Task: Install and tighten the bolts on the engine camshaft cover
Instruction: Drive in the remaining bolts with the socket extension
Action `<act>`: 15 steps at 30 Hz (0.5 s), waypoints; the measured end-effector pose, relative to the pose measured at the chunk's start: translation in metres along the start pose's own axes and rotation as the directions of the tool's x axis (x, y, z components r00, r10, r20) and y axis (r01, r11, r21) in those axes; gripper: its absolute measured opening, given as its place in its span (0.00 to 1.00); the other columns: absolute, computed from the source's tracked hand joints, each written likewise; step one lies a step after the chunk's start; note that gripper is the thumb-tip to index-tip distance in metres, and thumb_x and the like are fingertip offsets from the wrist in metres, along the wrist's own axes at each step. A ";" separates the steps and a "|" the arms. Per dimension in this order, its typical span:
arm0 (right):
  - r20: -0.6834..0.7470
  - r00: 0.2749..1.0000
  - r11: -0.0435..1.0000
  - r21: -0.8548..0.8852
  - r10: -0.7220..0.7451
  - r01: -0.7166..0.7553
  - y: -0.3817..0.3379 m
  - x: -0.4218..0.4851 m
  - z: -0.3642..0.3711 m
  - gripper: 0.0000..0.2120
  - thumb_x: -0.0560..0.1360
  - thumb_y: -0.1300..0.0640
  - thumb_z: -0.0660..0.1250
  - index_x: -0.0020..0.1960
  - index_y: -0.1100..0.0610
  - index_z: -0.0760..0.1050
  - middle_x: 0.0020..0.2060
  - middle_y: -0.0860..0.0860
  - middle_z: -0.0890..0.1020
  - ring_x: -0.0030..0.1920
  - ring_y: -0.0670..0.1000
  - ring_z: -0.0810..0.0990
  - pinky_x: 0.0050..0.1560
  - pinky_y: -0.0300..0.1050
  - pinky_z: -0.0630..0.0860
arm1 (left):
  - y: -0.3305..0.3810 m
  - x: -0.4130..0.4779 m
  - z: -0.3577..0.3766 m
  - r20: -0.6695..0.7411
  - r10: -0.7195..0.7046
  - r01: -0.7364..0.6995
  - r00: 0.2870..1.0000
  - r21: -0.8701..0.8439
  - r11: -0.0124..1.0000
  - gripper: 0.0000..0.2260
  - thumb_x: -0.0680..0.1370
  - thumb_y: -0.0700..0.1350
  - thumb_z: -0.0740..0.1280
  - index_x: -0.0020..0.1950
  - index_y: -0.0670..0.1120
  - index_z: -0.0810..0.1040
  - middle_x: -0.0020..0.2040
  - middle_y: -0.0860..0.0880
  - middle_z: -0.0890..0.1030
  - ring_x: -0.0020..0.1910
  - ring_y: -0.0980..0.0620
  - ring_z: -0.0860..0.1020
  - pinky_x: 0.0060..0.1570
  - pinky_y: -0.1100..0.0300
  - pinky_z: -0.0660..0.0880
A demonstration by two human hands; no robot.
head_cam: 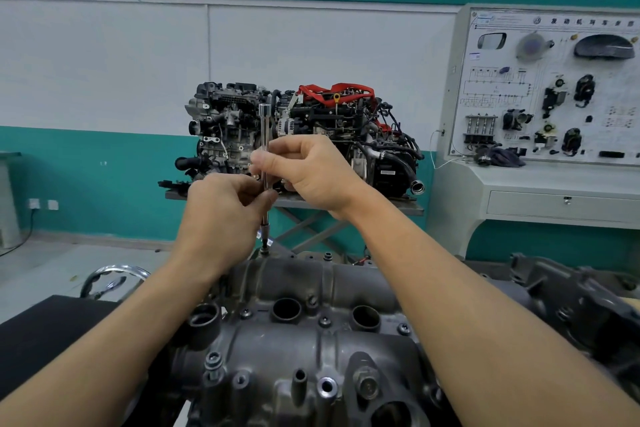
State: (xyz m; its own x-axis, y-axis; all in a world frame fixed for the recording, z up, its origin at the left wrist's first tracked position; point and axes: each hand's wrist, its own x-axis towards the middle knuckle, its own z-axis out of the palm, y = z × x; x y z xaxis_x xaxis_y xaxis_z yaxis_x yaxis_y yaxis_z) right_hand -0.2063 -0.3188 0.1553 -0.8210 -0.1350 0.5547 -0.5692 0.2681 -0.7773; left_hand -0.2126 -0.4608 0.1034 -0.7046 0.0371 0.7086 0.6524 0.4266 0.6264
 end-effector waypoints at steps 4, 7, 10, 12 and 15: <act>0.021 1.000 0.999 0.032 0.001 -0.002 -0.003 -0.001 -0.002 0.08 0.82 0.61 0.63 0.49 0.60 0.80 0.42 0.53 0.85 0.35 0.40 0.82 0.33 0.28 0.73 | 0.002 -0.001 0.003 0.128 0.030 -0.040 0.991 0.078 0.996 0.09 0.82 0.43 0.64 0.44 0.48 0.82 0.40 0.52 0.84 0.38 0.55 0.83 0.39 0.58 0.79; -0.014 0.999 0.999 -0.020 -0.040 0.040 -0.001 -0.001 -0.001 0.06 0.80 0.61 0.66 0.47 0.62 0.80 0.39 0.53 0.85 0.34 0.40 0.82 0.35 0.29 0.74 | 0.001 0.000 0.002 0.128 0.015 -0.026 0.992 0.082 0.996 0.10 0.80 0.47 0.67 0.40 0.49 0.82 0.36 0.51 0.84 0.37 0.53 0.82 0.35 0.57 0.77; -0.056 0.996 0.996 -0.053 -0.073 0.070 0.001 0.000 0.001 0.06 0.77 0.60 0.71 0.44 0.62 0.79 0.35 0.52 0.85 0.37 0.45 0.83 0.44 0.39 0.81 | 0.001 0.000 -0.001 0.051 -0.034 0.031 0.998 0.063 0.998 0.09 0.74 0.52 0.76 0.35 0.52 0.83 0.29 0.56 0.82 0.30 0.61 0.80 0.30 0.67 0.72; -0.073 0.995 0.996 -0.049 -0.074 0.070 0.001 0.000 0.002 0.06 0.76 0.60 0.73 0.44 0.63 0.79 0.35 0.52 0.85 0.39 0.47 0.84 0.49 0.43 0.82 | 0.001 0.000 -0.001 0.036 -0.055 0.054 0.998 0.039 0.998 0.09 0.73 0.51 0.77 0.35 0.54 0.81 0.29 0.56 0.82 0.30 0.59 0.81 0.34 0.63 0.76; -0.056 0.998 1.000 -0.010 -0.029 0.029 -0.003 0.000 0.001 0.05 0.78 0.59 0.70 0.47 0.61 0.80 0.39 0.53 0.86 0.38 0.46 0.82 0.38 0.33 0.77 | 0.002 0.000 0.000 0.069 -0.025 0.016 0.997 0.127 0.992 0.09 0.78 0.47 0.72 0.38 0.52 0.82 0.32 0.54 0.83 0.32 0.58 0.81 0.32 0.64 0.73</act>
State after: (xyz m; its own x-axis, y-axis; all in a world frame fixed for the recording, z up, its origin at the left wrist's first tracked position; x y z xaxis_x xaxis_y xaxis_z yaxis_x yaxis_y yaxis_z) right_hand -0.2045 -0.3204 0.1568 -0.8002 -0.0891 0.5930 -0.5921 0.2740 -0.7578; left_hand -0.2109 -0.4598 0.1044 -0.7379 0.0887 0.6690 0.6006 0.5384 0.5911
